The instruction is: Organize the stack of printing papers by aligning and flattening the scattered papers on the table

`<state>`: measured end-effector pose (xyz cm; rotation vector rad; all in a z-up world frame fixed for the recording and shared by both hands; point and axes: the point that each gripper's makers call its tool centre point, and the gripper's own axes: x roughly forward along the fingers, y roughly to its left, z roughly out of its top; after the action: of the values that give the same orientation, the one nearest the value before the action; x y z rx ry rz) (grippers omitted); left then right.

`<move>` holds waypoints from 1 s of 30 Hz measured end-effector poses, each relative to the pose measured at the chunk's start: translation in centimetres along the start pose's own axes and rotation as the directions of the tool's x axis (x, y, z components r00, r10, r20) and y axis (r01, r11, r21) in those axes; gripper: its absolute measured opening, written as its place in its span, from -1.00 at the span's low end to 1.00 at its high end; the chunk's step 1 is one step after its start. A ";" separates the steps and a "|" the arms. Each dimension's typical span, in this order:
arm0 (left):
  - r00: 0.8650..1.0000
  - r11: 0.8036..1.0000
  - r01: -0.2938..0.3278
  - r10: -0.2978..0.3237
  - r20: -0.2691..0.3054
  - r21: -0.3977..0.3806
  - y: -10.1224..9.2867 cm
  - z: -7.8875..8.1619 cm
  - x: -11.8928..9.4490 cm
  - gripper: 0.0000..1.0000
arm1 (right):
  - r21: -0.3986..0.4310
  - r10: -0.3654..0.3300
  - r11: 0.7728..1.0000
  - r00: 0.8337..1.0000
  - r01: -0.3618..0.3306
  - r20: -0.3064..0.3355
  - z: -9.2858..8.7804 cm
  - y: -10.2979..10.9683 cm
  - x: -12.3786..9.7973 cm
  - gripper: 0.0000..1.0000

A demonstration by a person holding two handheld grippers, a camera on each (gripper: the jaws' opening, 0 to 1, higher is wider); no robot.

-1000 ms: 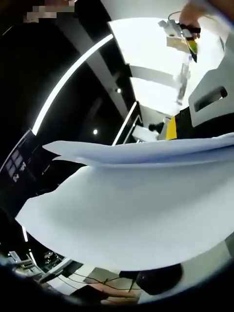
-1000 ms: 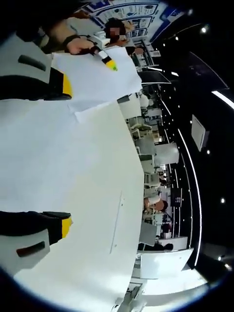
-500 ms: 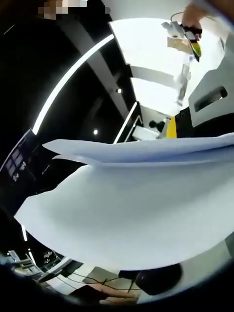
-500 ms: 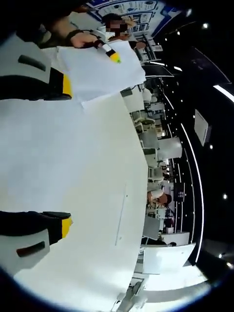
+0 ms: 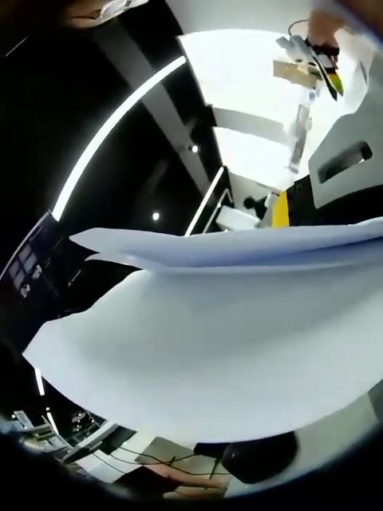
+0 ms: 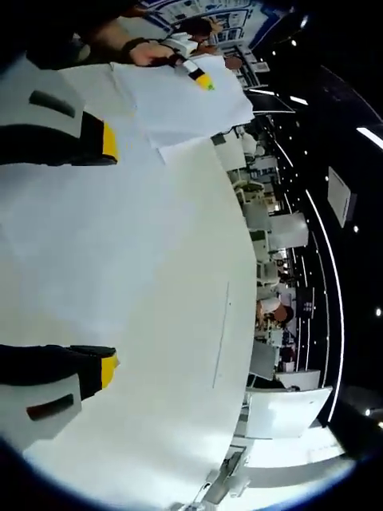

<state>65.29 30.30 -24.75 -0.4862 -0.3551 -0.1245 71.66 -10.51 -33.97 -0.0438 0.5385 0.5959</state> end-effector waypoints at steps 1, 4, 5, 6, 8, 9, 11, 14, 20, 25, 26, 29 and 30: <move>1.000 1.000 0.000 0.000 0.001 -0.001 0.0 0.0 0.0 -0.86 | 0.000 -0.001 1.000 1.000 0.001 -0.003 -0.1 -0.2 0.1 0.75; 1.000 1.000 0.001 -0.001 0.004 -0.002 0.0 0.1 -0.1 -0.86 | 0.000 -0.003 1.000 1.000 0.003 -0.014 -0.2 -0.6 0.3 0.72; 1.000 1.000 0.001 -0.001 0.004 -0.002 0.0 0.1 -0.1 -0.86 | -0.001 -0.003 1.000 1.000 0.003 -0.012 -0.2 -0.7 0.3 0.72; 1.000 1.000 0.001 -0.001 0.005 -0.002 0.0 0.1 -0.1 -0.86 | -0.002 -0.005 1.000 1.000 0.005 -0.007 0.0 -0.9 0.3 0.72; 1.000 1.000 0.001 -0.001 0.004 -0.002 0.0 0.1 -0.1 -0.86 | 0.000 -0.008 1.000 1.000 0.008 -0.005 0.1 -1.4 0.6 0.72; 1.000 1.000 0.001 -0.001 0.004 -0.003 0.0 0.1 -0.1 -0.86 | 0.002 -0.010 1.000 1.000 0.010 -0.007 0.1 -1.7 0.8 0.72; 1.000 1.000 0.002 -0.002 0.003 -0.004 0.0 0.1 -0.1 -0.86 | 0.004 -0.017 1.000 1.000 0.017 -0.014 0.0 -2.2 1.1 0.69; 1.000 1.000 0.003 -0.003 0.001 -0.003 0.0 0.0 -0.1 -0.86 | -0.004 -0.025 1.000 1.000 0.025 -0.018 -0.1 -2.5 1.2 0.67; 1.000 1.000 0.000 0.000 -0.004 0.000 -0.1 -0.1 0.0 -0.86 | -0.010 -0.025 1.000 1.000 0.025 -0.019 -0.6 -2.3 1.7 0.61; 1.000 1.000 -0.002 0.002 -0.010 0.004 -0.1 -0.2 0.0 -0.86 | -0.098 -0.043 0.994 0.998 0.039 -0.035 -1.2 -2.3 1.7 0.55; 1.000 1.000 -0.002 0.002 -0.010 0.005 -0.1 -0.2 0.0 -0.86 | -0.140 -0.050 0.989 0.997 0.041 -0.058 -1.6 -2.3 1.7 0.56; 1.000 1.000 -0.005 0.005 -0.008 0.006 -0.1 -0.1 -0.1 -0.86 | -0.105 -0.021 0.994 1.000 0.020 -0.011 -0.6 -2.0 1.9 0.55; 1.000 1.000 -0.006 0.006 -0.006 0.007 -0.1 -0.1 -0.1 -0.86 | -0.106 -0.020 0.994 1.000 0.019 -0.006 -0.6 -1.9 1.9 0.55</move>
<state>65.23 30.22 -24.82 -0.4802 -0.3479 -0.1192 73.71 -11.23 -35.69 -0.1510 0.5122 0.6048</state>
